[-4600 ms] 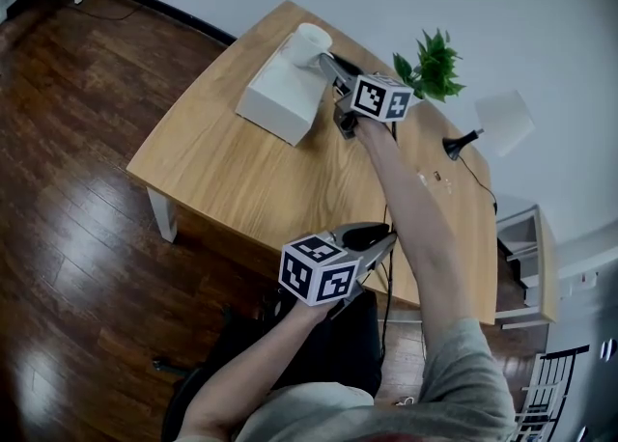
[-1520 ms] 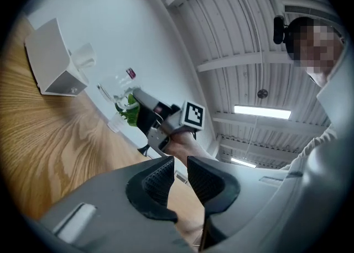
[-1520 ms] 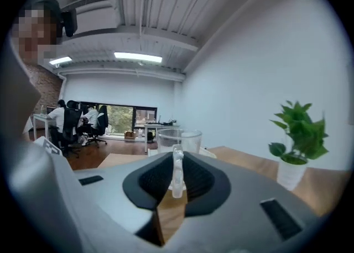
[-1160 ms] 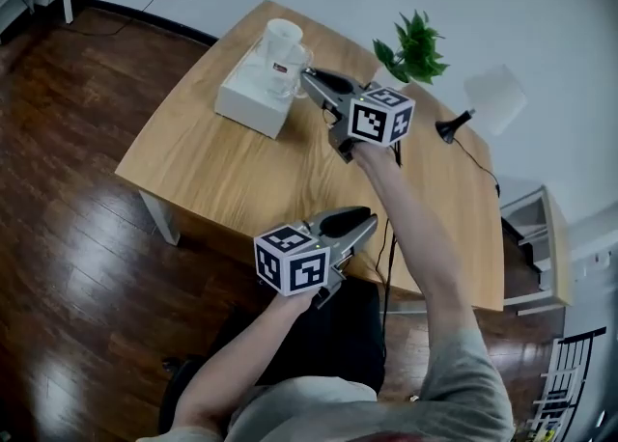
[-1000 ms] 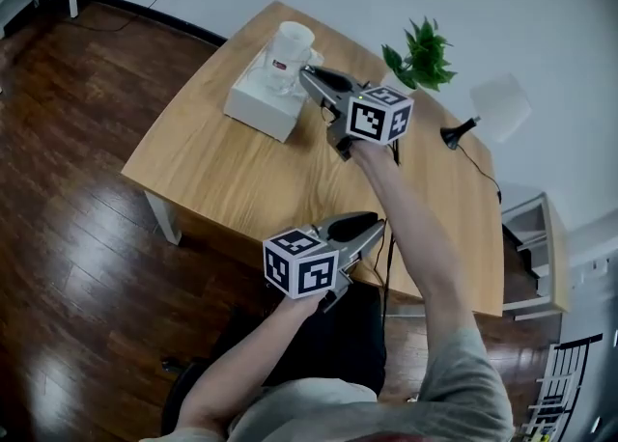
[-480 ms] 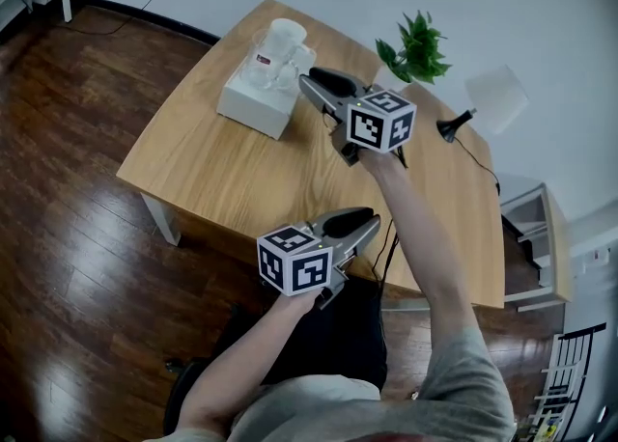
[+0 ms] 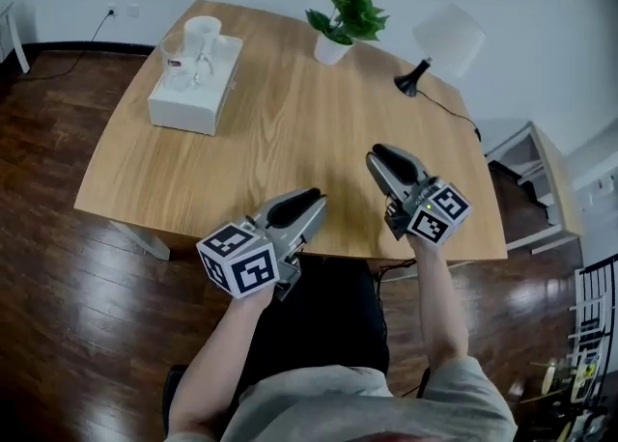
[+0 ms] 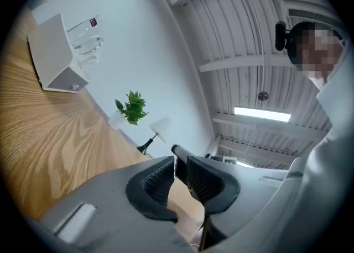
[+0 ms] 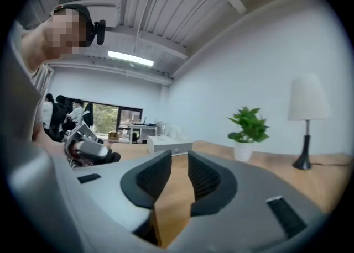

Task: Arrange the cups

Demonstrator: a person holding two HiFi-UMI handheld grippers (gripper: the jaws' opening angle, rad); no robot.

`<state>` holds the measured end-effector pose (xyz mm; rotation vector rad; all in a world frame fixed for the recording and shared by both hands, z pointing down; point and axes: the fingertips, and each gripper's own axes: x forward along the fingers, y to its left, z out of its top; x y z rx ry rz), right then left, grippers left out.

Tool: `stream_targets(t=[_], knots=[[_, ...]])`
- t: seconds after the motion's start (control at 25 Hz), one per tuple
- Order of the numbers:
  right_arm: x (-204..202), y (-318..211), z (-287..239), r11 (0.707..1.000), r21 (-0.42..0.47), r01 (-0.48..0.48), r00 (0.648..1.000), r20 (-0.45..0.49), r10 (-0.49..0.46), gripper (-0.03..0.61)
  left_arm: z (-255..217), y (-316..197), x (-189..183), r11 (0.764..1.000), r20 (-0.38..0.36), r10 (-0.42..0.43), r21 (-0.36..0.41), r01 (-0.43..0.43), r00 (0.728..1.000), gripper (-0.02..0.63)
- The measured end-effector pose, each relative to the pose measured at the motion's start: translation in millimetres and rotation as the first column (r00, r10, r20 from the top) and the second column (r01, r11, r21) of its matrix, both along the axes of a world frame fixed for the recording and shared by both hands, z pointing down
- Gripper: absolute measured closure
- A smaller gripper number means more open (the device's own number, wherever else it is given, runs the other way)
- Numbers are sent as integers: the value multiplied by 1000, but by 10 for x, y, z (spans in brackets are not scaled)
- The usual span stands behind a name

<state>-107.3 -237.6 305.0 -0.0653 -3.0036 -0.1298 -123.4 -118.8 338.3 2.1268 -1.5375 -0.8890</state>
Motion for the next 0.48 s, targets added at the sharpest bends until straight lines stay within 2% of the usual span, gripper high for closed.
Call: stream_targets(t=[0.12,0.24,0.36,0.48], knots=[[735,-247,183,989,-48,-141,989,39,143,489,3,3,21,1000,38,-15,-6,15,999,549],[1293,-414,287,968,-61,-245,965,84,249,491,19,-11,28,999,86,-33,-12,34,996,549],[1658,-532,394,949,-73,-308,942,116,314,491,47,-16,67,999,138,-41,-20,44,990,549],[1840,-590,503,939,-74,-336,931,123,343,492,66,-14,123,998,197,-47,-26,53,979,549]])
